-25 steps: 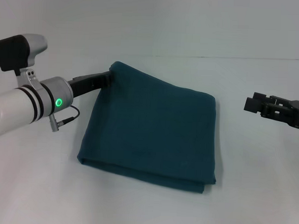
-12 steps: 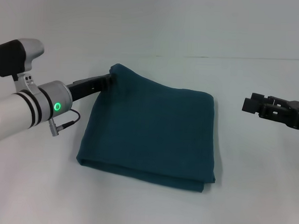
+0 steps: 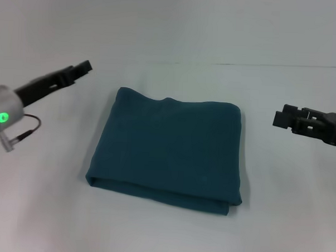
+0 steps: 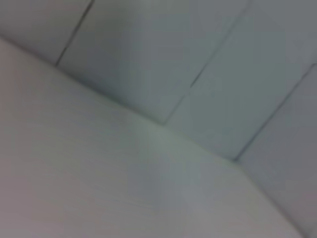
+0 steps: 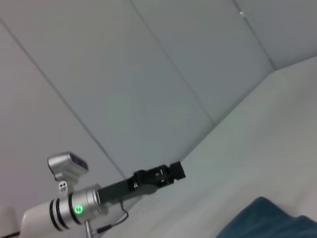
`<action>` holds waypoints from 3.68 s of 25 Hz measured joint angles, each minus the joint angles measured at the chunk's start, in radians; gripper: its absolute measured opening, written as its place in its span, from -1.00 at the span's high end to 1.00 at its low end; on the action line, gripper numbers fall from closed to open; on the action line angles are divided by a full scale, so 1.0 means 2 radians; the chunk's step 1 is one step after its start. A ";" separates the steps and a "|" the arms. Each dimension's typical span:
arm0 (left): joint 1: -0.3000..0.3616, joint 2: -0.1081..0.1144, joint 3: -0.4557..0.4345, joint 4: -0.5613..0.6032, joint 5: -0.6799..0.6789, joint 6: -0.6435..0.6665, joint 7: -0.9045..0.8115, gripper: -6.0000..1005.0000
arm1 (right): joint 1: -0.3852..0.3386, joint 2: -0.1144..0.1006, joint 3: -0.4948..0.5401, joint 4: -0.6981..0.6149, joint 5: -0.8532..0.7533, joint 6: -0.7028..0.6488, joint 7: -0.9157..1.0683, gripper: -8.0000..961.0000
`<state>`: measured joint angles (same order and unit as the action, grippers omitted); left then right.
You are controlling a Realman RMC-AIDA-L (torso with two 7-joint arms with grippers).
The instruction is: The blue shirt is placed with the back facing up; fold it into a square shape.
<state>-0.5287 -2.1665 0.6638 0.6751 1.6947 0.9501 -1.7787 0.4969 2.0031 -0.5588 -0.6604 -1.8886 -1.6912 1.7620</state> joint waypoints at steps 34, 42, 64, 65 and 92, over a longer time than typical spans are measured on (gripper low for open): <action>0.098 0.003 -0.065 0.088 0.135 0.428 0.170 -0.86 | 0.006 0.025 -0.113 0.000 -0.022 -0.003 -0.102 -0.87; 0.096 0.003 -0.066 0.084 0.135 0.438 0.168 -0.86 | 0.006 0.025 -0.113 0.000 -0.022 -0.007 -0.100 -0.87; 0.095 0.004 -0.067 0.085 0.135 0.443 0.160 -0.86 | 0.003 0.026 -0.113 0.000 -0.022 -0.007 -0.098 -0.88; 0.095 0.004 -0.067 0.085 0.135 0.443 0.160 -0.86 | 0.003 0.026 -0.113 0.000 -0.022 -0.007 -0.098 -0.88; 0.096 0.003 -0.065 0.082 0.136 0.440 0.163 -0.86 | 0.002 0.027 -0.112 0.007 -0.022 -0.003 -0.097 -0.87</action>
<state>-0.3374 -2.1610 0.5340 0.8396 1.9664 1.8306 -1.4525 0.5012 2.0568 -0.7820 -0.6471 -1.9327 -1.6980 1.5683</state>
